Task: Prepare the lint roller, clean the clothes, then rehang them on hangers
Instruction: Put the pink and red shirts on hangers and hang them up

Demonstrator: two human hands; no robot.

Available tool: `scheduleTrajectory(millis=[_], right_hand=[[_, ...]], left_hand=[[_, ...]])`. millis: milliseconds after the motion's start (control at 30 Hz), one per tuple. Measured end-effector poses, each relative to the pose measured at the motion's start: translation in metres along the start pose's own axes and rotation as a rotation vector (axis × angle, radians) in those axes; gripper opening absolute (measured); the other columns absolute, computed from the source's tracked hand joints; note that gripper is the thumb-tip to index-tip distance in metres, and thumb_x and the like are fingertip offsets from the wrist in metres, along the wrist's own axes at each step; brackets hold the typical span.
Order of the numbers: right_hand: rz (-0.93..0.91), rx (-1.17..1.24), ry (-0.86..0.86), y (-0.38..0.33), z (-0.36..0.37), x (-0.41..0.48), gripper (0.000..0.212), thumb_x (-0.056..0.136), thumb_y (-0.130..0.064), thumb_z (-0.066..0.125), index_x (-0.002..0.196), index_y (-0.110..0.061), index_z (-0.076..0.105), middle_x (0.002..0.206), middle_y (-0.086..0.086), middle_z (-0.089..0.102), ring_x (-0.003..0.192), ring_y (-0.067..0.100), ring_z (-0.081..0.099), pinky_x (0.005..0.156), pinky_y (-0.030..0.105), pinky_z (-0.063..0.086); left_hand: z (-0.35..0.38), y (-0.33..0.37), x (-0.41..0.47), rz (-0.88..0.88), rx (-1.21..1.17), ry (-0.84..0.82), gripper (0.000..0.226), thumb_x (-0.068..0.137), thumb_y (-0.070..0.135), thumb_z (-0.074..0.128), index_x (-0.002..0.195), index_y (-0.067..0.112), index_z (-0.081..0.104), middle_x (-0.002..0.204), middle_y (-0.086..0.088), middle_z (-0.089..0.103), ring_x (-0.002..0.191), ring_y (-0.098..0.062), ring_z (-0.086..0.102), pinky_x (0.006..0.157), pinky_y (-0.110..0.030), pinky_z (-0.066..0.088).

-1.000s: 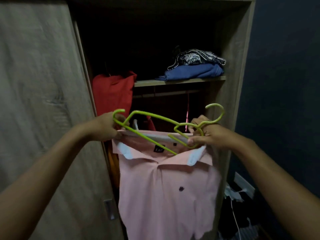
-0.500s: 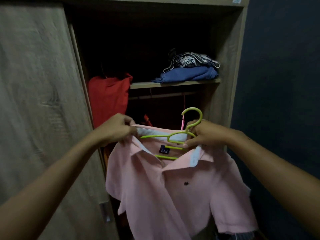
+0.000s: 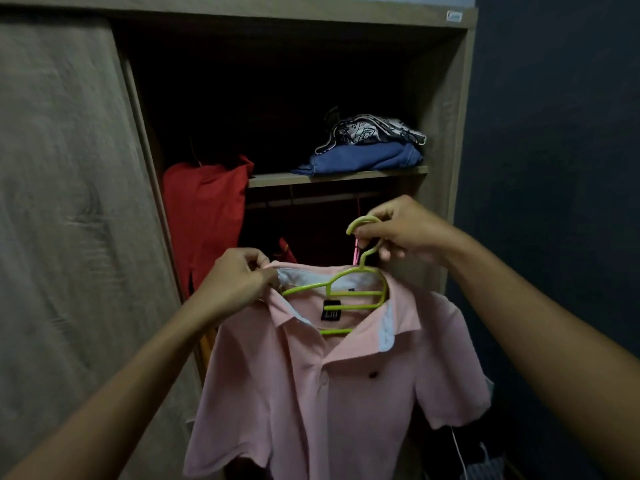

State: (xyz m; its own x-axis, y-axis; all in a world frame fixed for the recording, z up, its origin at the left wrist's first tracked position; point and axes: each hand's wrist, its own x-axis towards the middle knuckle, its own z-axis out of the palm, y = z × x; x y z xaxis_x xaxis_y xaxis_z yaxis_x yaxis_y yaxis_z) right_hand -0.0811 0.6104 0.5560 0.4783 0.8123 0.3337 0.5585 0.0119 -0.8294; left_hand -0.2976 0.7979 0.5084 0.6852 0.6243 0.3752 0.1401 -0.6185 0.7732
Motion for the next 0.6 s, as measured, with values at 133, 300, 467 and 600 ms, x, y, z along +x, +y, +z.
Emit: scheduleTrajectory(millis=[133,300,467,600], right_hand=[[0.118,0.039,-0.044,0.028,0.044,0.001,0.024,0.094,-0.010,0.065,0.071,-0.001,0.066,0.054,0.012,0.065,0.038,0.014,0.060,0.034,0.018,0.041],[0.144,0.292,0.070,0.031,0.051,0.004,0.017,0.091,-0.008,0.062,0.076,0.000,0.066,0.060,0.012,0.058,0.043,0.020,0.060,0.039,0.020,0.043],[0.142,0.149,0.128,0.035,0.068,0.013,0.027,0.090,-0.013,0.063,0.068,0.003,0.067,0.058,0.018,0.063,0.044,0.026,0.066,0.041,0.022,0.050],[0.098,0.215,0.175,0.018,0.059,0.014,0.027,0.088,-0.009,0.066,0.063,0.002,0.066,0.053,0.013,0.063,0.043,0.026,0.065,0.041,0.022,0.049]], left_hand=[[0.006,0.005,-0.004,0.106,0.145,-0.097,0.012,0.053,0.033,0.068,0.060,0.025,0.061,0.060,-0.003,0.067,0.053,-0.011,0.059,0.056,-0.032,0.050],[0.010,0.005,-0.012,0.168,0.286,-0.124,0.026,0.069,0.030,0.076,0.062,0.017,0.055,0.061,-0.004,0.063,0.053,-0.008,0.049,0.048,-0.015,0.036],[0.000,0.018,-0.018,0.214,0.391,-0.261,0.036,0.062,0.049,0.063,0.059,0.014,0.054,0.053,0.003,0.060,0.048,-0.004,0.055,0.049,-0.018,0.042],[-0.005,0.020,-0.027,0.186,0.400,-0.419,0.036,0.081,0.033,0.073,0.060,0.010,0.056,0.053,-0.008,0.063,0.048,-0.017,0.063,0.049,-0.027,0.049]])
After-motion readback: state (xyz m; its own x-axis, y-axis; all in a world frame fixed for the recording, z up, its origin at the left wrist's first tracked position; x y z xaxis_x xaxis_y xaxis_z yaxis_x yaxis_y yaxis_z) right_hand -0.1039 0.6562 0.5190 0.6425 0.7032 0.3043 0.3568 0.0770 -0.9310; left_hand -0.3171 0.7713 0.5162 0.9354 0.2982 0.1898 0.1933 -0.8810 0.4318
